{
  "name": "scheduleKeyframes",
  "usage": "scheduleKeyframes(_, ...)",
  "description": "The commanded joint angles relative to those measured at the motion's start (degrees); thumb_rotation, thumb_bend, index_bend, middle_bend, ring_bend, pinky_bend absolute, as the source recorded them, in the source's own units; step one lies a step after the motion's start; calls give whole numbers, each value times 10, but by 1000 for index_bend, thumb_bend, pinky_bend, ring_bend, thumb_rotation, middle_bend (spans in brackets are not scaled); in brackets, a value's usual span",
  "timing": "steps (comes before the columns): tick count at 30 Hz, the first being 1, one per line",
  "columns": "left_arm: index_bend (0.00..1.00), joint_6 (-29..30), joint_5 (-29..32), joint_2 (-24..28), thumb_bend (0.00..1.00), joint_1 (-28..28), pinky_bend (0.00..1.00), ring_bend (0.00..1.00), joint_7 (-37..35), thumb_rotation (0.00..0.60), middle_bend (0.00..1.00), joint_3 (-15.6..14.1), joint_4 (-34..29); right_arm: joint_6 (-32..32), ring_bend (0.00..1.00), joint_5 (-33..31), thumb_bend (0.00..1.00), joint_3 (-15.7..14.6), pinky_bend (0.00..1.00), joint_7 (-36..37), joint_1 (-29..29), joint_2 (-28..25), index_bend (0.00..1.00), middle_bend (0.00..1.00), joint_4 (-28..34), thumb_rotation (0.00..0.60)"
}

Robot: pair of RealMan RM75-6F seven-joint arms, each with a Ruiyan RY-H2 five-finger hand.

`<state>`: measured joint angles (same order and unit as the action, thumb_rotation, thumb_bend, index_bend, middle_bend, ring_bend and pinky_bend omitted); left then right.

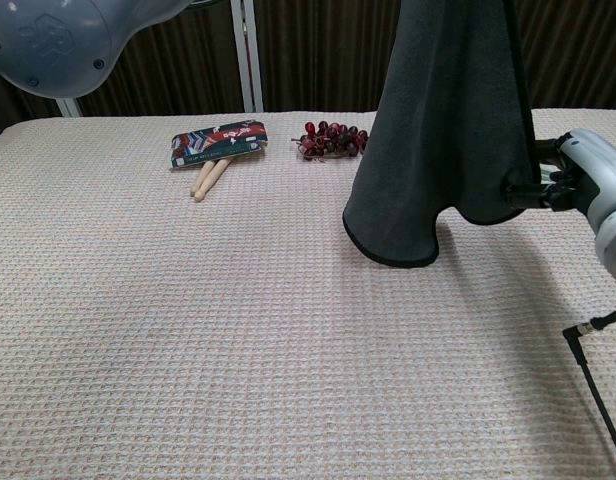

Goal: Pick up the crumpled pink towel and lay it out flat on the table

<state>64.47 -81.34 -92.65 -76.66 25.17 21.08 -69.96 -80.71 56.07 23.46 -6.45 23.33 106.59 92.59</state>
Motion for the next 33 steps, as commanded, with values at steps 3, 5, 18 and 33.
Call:
scheduleKeyframes(3,679,0,1,3,427,7,170,42,-3,600,310,-4,2,10,52,4,702,-1,0,12,-4,-9,608,162,6,600)
scheduleKeyframes(5,679,2,1,5,426,12,170,42,-6,600,310,-7,1,11,52,10,702,-1,0,18,-5,-13,608,162,7,600)
scheduleKeyframes(18,680,25,11,32,426,69,170,42,-43,600,311,-28,-31,6,52,38,702,39,0,8,7,-62,608,162,37,600)
scheduleKeyframes(33,683,58,90,27,426,141,170,42,-98,600,315,-2,-70,16,52,38,703,113,0,-79,86,-106,608,162,49,600)
